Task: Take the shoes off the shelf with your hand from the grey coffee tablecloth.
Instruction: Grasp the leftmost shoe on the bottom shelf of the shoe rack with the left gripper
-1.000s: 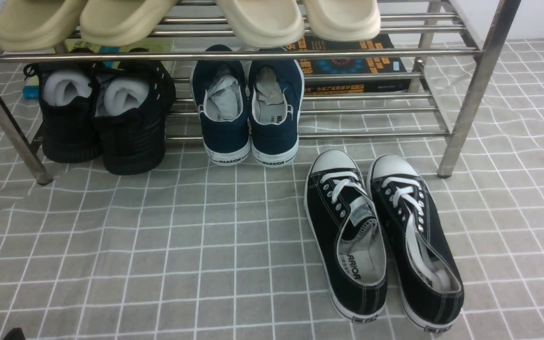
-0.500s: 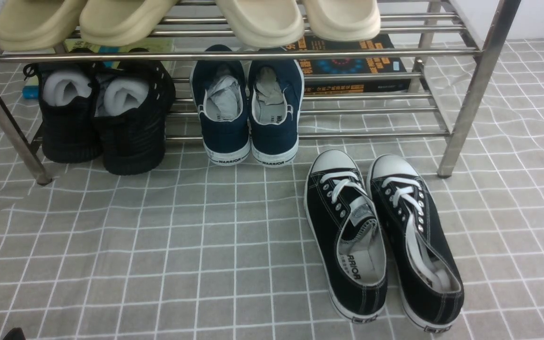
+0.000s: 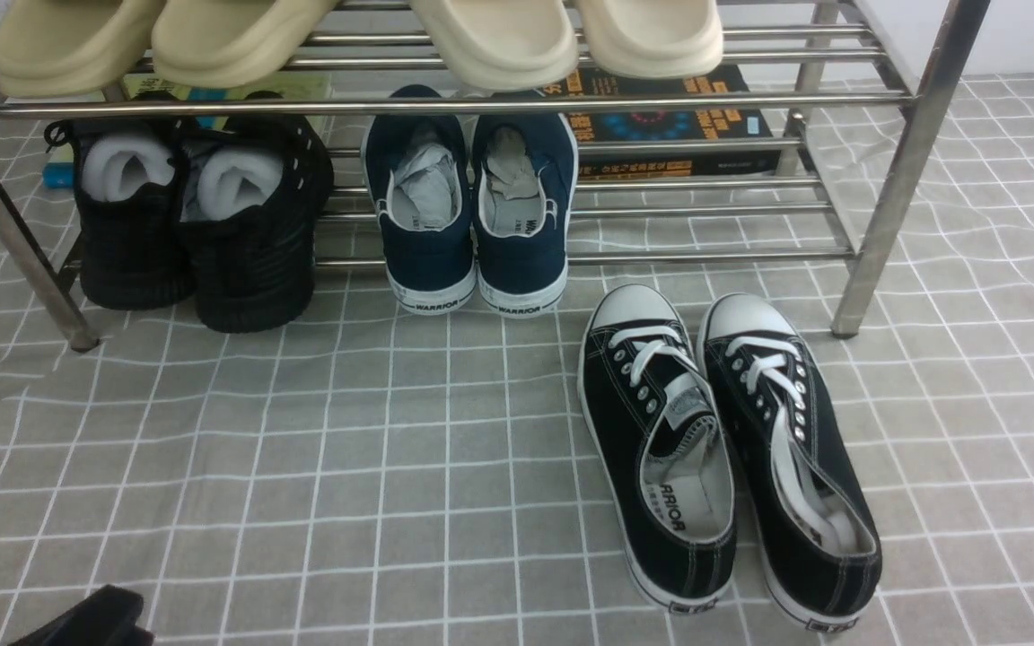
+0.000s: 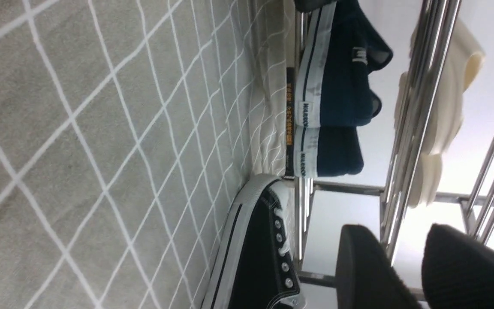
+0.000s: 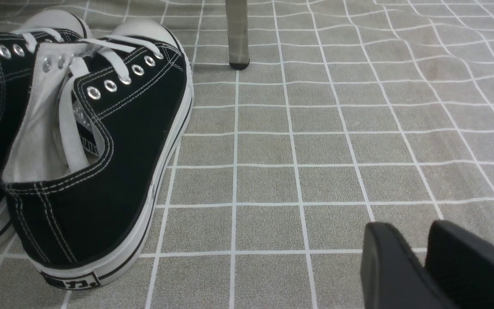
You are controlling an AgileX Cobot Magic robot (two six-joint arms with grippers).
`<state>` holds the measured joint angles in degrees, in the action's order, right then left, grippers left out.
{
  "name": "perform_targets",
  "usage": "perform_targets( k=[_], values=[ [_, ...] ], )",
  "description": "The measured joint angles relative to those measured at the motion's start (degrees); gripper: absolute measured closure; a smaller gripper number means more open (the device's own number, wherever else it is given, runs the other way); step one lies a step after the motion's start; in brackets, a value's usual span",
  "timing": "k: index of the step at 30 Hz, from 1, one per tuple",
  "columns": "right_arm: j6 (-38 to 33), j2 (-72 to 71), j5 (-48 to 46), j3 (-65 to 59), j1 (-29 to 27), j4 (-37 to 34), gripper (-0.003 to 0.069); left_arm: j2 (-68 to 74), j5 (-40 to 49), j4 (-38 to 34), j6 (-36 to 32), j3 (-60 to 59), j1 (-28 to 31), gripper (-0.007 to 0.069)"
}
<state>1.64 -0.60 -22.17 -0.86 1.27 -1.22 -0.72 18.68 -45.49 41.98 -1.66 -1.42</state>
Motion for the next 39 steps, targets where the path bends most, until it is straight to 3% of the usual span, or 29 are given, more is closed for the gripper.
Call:
perform_targets(
  k=[4, 5, 7, 8, 9, 15, 18, 22, 24, 29, 33, 39],
  values=[
    [0.00, 0.00, 0.00, 0.00, 0.00, 0.00, 0.0489, 0.00, -1.80, 1.36, -3.00, 0.18, 0.00, 0.0402],
    [0.00, 0.00, 0.00, 0.00, 0.00, 0.00, 0.0487, 0.00, 0.40, 3.65, -8.17, 2.68, 0.00, 0.0452],
    [0.00, 0.00, 0.00, 0.00, 0.00, 0.00, 0.0484, 0.00, 1.40, 5.00, -10.79, 5.02, 0.00, 0.0494],
    [-0.05, 0.00, 0.00, 0.00, 0.00, 0.00, 0.0482, 1.93, 2.03, 7.67, -13.64, 10.14, 0.00, 0.0571],
    [-0.04, 0.00, 0.00, 0.00, 0.00, 0.00, 0.0480, 4.22, 2.04, 9.52, -14.37, 13.06, 0.00, 0.0596],
    [-0.04, 0.00, 0.00, 0.00, 0.00, 0.00, 0.0470, 22.94, 2.04, 19.72, -14.86, 23.05, 0.00, 0.0621],
    [-0.04, 0.00, 0.00, 0.00, 0.00, 0.00, 0.0464, 36.60, 0.32, 23.47, -13.82, 27.73, 0.00, 0.0568],
    [-0.04, 0.00, 0.00, 0.00, 0.00, 0.00, 0.0459, 49.49, -4.19, 24.33, -10.94, 34.44, 0.00, 0.0432],
    [-0.04, 0.00, 0.00, 0.00, 0.00, 0.00, 0.0455, 57.63, -7.72, 24.32, -8.68, 40.08, 0.07, 0.0297],
    [-0.04, 0.00, 0.00, 0.00, 0.00, 0.00, 0.0449, 70.25, -10.53, 24.21, -5.56, 48.90, 0.07, 0.0107],
    [-0.04, 0.00, 0.00, 0.00, 0.00, 0.00, 0.0448, 75.58, -10.76, 24.09, -4.22, 52.97, 0.07, 0.0080],
    [-0.04, 0.00, 0.00, 0.00, 0.00, 0.00, 0.0440, 82.01, -10.37, 23.85, -3.71, 58.07, 2.05, 0.0105]
  ],
)
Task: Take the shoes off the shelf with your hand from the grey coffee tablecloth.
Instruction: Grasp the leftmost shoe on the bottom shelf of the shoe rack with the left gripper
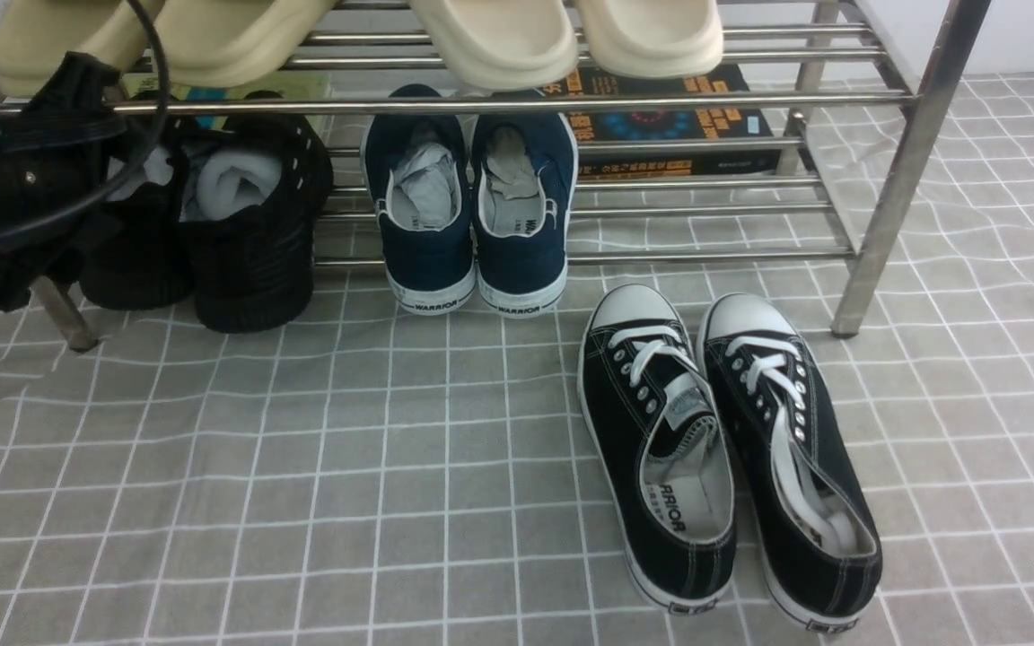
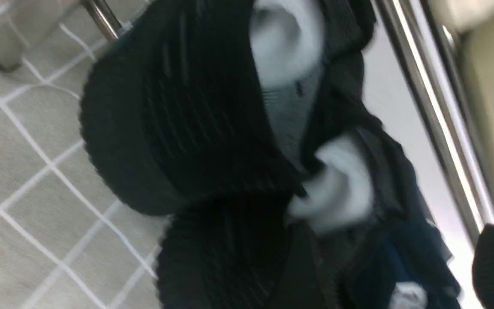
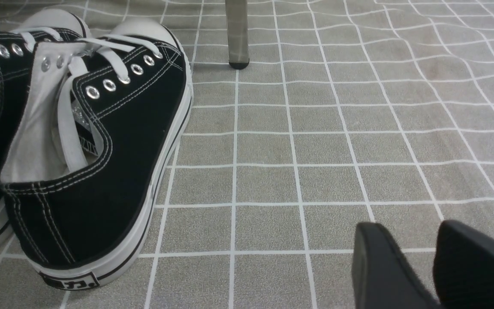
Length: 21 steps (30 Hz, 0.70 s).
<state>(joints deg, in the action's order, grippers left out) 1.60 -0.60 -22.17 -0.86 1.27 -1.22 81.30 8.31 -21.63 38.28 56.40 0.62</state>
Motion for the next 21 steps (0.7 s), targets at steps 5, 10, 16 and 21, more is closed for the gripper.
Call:
perform_targets(
  k=[5, 10, 16, 21],
  values=[
    [0.00, 0.00, 0.00, 0.00, 0.00, 0.00, 0.0432, 3.49, 4.93, -0.23, 0.05, 2.56, 6.09, 0.0121],
    [0.00, 0.00, 0.00, 0.00, 0.00, 0.00, 0.0426, 4.91, 5.10, -0.42, 0.05, 4.09, 6.91, 0.0121],
    [0.06, 0.00, 0.00, 0.00, -0.01, 0.00, 0.0421, 9.25, 4.30, -0.84, 0.05, 4.26, 6.94, 0.0121],
    [0.06, 0.00, 0.00, 0.00, -0.01, 0.00, 0.0421, 10.87, 2.79, -2.44, 0.05, 4.26, 6.94, 0.0121]
  ],
)
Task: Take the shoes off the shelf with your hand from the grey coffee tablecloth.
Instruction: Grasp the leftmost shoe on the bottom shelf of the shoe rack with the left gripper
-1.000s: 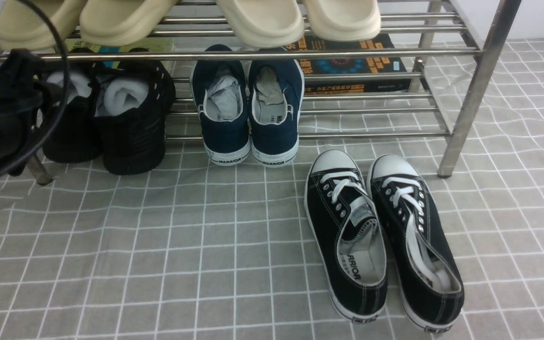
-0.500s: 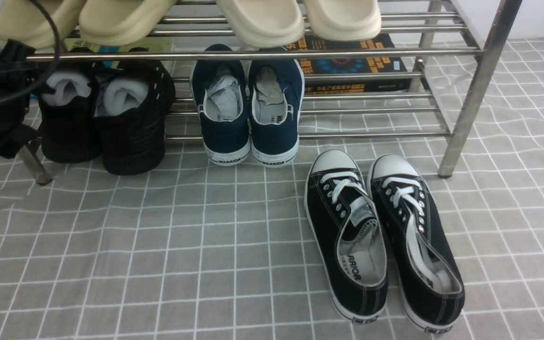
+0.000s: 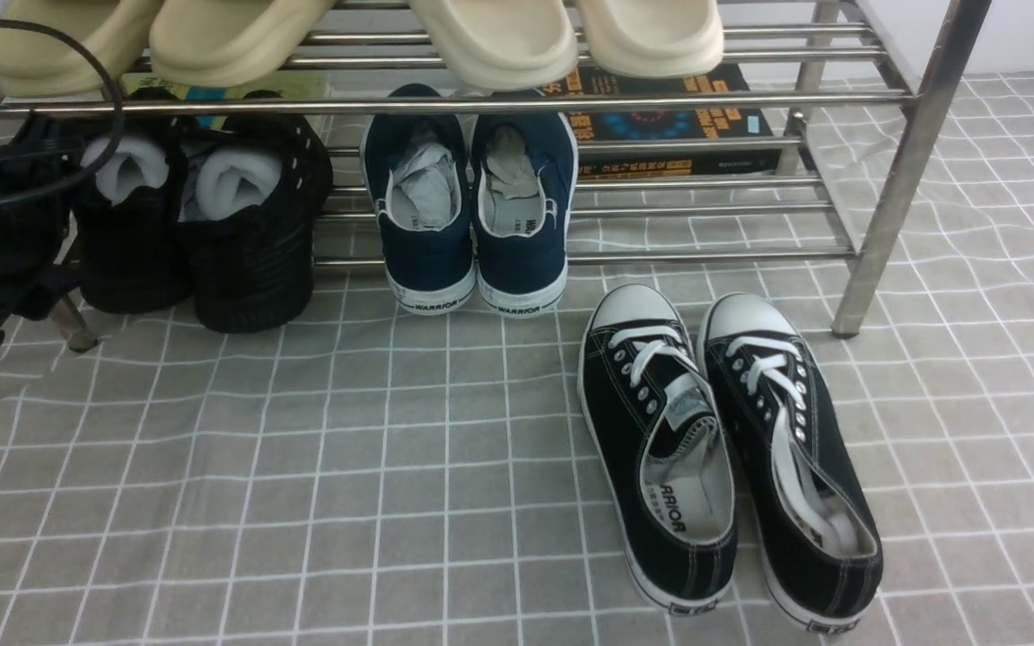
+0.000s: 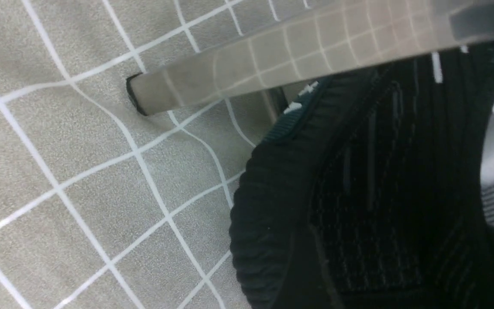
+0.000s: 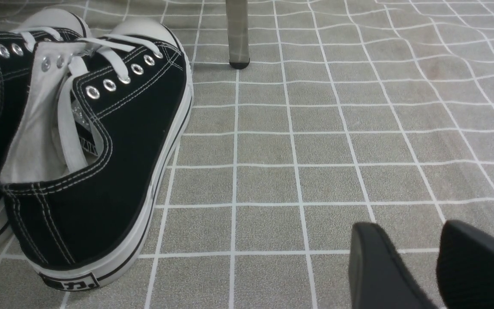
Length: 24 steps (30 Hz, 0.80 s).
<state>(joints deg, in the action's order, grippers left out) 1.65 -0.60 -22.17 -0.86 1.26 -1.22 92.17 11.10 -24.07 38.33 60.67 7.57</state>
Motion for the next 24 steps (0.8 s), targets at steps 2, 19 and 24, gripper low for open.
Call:
perform_targets(
  k=[2, 19, 24],
  values=[
    [0.00, 0.00, 0.00, 0.00, 0.00, 0.00, 0.0421, 0.07, -0.97, -0.92, 0.00, 0.00, 0.00, 0.0121],
    [0.00, 0.00, 0.00, 0.00, 0.00, 0.00, 0.0421, 3.75, -1.95, -3.54, 0.00, 0.05, 0.00, 0.0122],
    [0.00, 0.00, 0.00, 0.00, 0.00, 0.00, 0.0421, 5.01, -0.63, -3.52, -0.99, 0.07, 0.05, 0.0218]
  ],
)
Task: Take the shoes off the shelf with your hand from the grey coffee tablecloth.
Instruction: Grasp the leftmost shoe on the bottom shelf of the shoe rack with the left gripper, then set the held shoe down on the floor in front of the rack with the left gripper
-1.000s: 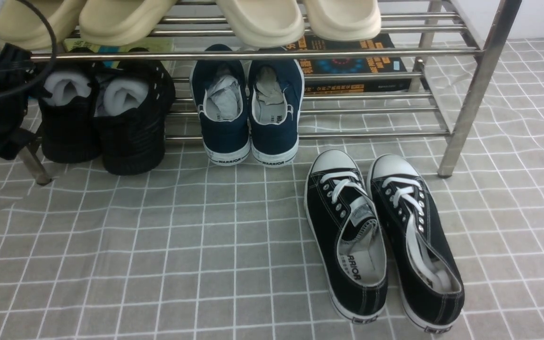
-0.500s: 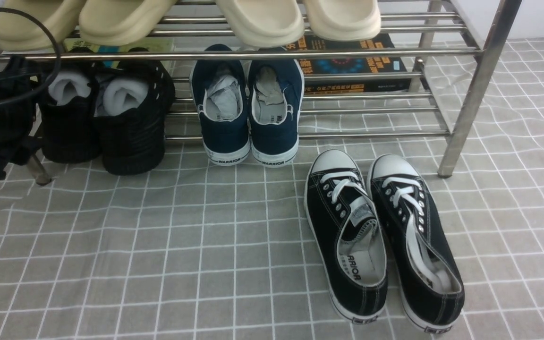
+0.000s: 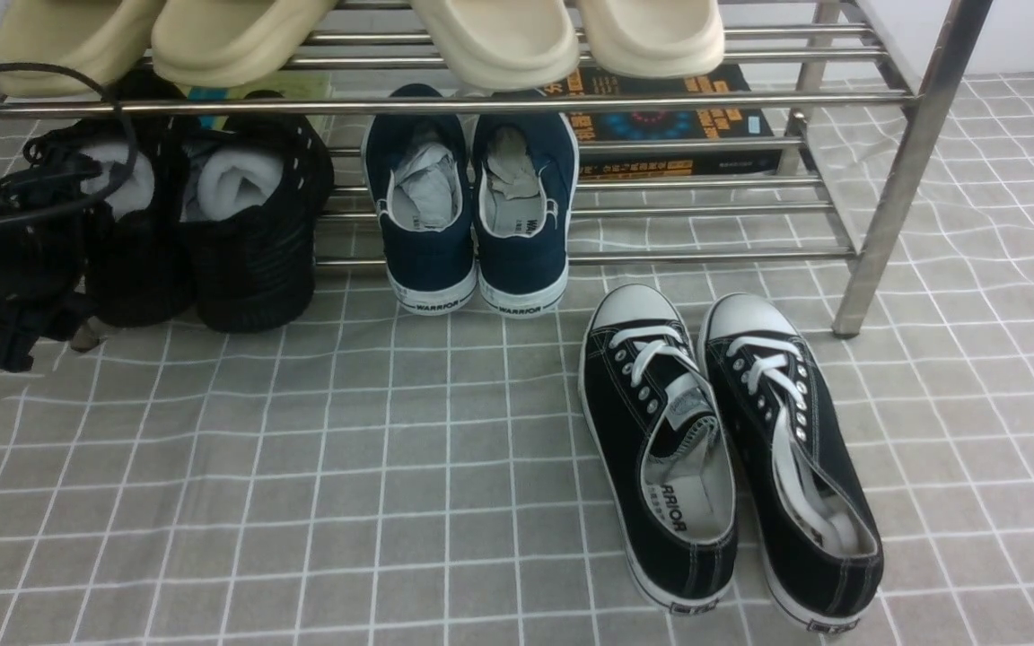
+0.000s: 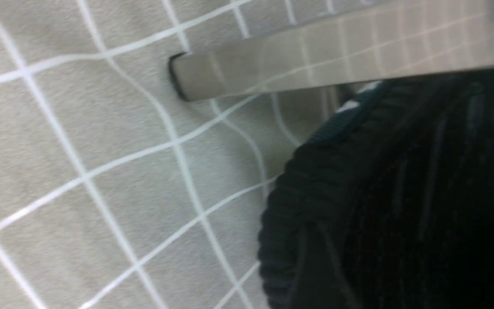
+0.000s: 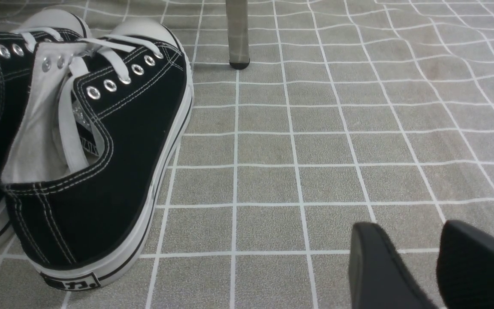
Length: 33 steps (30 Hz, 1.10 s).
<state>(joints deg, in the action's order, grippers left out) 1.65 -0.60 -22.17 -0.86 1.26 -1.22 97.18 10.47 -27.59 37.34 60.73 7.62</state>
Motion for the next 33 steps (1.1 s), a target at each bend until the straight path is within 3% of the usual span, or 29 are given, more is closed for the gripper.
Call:
perform_targets(
  k=[3, 4, 6, 8, 15, 19, 20, 22, 25, 33],
  values=[
    [0.00, 0.00, 0.00, 0.00, 0.00, 0.00, 0.0421, 0.00, 0.92, 0.06, -1.10, 0.00, 0.08, 0.0318],
    [0.00, 0.00, 0.00, 0.00, 0.00, 0.00, 0.0421, -0.07, 2.27, 0.29, -2.22, 0.00, 0.16, 0.0428],
    [0.00, 0.00, 0.00, 0.00, 0.00, 0.00, 0.0421, -0.81, 4.05, 0.38, -3.11, 0.05, 0.16, 0.0547],
    [0.00, 0.00, 0.00, 0.00, 0.00, 0.00, 0.0421, -1.90, 6.56, 0.65, -3.37, 0.05, 0.16, 0.0579],
    [0.00, 0.00, 0.00, 0.00, 0.00, 0.00, 0.0420, -8.32, 16.34, 5.51, -2.41, -0.11, 0.16, 0.0582],
    [0.00, 0.00, 0.00, 0.00, 0.00, 0.00, 0.0420, -11.57, 22.28, 13.15, 1.27, -0.12, 0.16, 0.0582],
    [0.00, 0.00, 0.00, 0.00, 0.00, 0.00, 0.0420, -13.41, 25.86, 18.81, 4.75, -0.12, 0.16, 0.0582],
    [0.00, 0.00, 0.00, 0.00, 0.00, 0.00, 0.0420, -14.59, 28.83, 22.02, 6.69, -0.17, 0.16, 0.0582],
    [-0.05, 0.00, 0.00, 0.00, 0.00, 0.00, 0.0420, -17.90, 37.58, 33.01, 11.28, -1.73, 0.10, 0.0582],
    [-0.05, 0.00, 0.00, 0.00, 0.00, 0.00, 0.0420, -25.45, 41.88, 41.46, 13.96, -12.22, 0.10, 0.0582]
  ],
)
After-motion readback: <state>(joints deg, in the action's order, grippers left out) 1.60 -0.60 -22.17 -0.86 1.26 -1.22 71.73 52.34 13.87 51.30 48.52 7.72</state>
